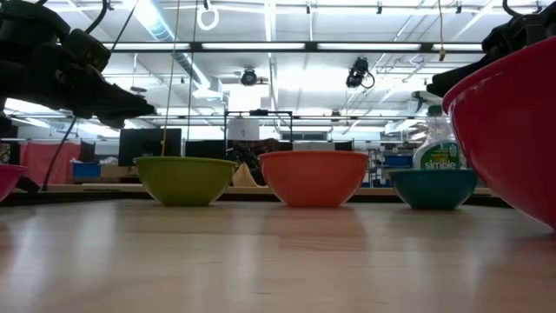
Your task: Nest bowls inside each other
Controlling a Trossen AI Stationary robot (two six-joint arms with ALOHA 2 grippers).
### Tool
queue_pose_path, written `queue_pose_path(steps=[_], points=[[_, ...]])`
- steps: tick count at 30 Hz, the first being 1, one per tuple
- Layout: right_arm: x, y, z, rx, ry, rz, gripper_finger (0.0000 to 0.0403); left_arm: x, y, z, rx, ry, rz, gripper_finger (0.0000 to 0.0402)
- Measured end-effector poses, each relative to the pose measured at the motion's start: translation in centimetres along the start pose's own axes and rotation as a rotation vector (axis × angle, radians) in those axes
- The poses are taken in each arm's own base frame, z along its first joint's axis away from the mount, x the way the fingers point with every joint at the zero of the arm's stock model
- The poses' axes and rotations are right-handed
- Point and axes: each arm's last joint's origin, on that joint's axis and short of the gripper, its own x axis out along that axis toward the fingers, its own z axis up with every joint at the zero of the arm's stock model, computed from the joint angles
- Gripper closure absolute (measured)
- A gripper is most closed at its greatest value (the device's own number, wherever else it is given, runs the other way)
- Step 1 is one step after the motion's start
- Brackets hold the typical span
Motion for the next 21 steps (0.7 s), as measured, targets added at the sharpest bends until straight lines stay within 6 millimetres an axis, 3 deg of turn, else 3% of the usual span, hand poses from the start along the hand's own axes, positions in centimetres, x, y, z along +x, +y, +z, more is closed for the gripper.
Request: queue_pose_path(steps=[9, 13, 17, 21], points=[[0.0, 0.0, 0.0, 0.0, 0.0, 0.0, 0.027, 0.0, 0.0, 0.1, -0.004, -0.012, 0.0, 0.026], [0.0, 0.0, 0.1, -0.018, -0.015, -0.001, 0.027, -0.1, 0.0, 1.2, -0.224, -0.127, -0.011, 0.026], [-0.1, 0.0, 1.0, -0.069, -0.106, -0.021, 0.027, -0.4, 0.0, 2.9, -0.318, -0.301, -0.033, 0.026], [-0.4, 0.2, 2.6, -0.092, -0.278, -0.014, 0.027, -0.7, 0.0, 3.5, -0.325, -0.369, -0.046, 0.026]])
